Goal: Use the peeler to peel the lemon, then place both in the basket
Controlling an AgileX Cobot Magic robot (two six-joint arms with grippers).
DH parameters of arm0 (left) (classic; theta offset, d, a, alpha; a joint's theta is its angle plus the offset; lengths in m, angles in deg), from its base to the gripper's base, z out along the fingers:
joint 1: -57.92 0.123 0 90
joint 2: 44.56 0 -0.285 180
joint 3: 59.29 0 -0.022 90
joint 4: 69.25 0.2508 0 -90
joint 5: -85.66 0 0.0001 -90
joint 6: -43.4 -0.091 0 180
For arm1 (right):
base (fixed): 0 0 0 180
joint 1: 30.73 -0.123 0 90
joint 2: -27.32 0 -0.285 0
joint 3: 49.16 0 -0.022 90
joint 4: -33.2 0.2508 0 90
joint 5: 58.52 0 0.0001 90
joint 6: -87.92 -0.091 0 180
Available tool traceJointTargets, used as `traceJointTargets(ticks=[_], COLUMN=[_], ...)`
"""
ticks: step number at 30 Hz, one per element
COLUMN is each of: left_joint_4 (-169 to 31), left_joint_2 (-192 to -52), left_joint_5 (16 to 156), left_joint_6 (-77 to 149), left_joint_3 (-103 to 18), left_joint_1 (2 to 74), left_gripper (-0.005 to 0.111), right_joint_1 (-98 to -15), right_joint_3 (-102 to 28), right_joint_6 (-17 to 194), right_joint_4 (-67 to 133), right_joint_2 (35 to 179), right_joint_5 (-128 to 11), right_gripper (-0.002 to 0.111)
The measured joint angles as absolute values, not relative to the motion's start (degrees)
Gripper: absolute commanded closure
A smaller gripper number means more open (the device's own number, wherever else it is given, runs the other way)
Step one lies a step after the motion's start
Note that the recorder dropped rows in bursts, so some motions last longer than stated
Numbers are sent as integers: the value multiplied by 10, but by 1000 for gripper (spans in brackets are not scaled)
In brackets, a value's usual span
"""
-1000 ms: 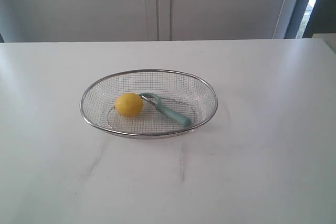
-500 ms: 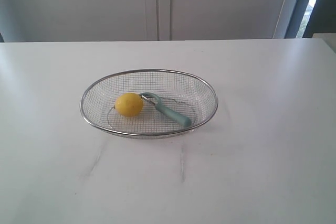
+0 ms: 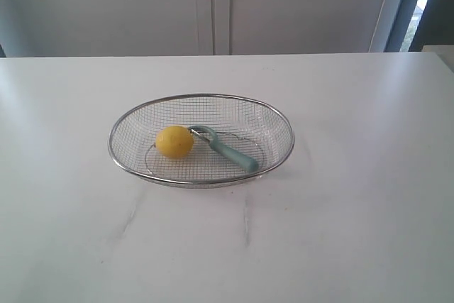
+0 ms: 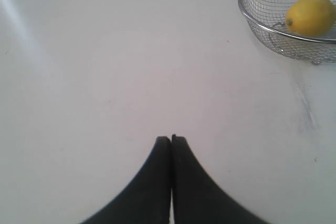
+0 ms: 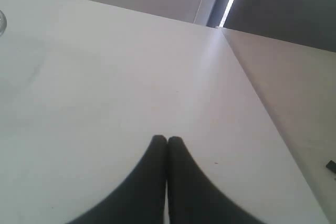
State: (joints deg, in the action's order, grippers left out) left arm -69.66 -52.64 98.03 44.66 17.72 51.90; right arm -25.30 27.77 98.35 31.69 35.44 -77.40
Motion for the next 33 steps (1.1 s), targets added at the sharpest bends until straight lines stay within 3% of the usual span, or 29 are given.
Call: traceJointTargets(ticks=[20,33], left_joint_4=[-697,-697], left_joint_2=[-526,-526], left_joint_5=[980,980], left_joint_6=[447,447], left_joint_3=[177,177], left_joint_1=[519,519], left_gripper=[107,107], right_joint_1=[-254,-308], right_joint_3=[278,278], right_joint_6=[850,850], right_joint_4=[317,317], right_joint_2=[354,354], right_joint_5=[-773,-773], right_gripper=[108,108])
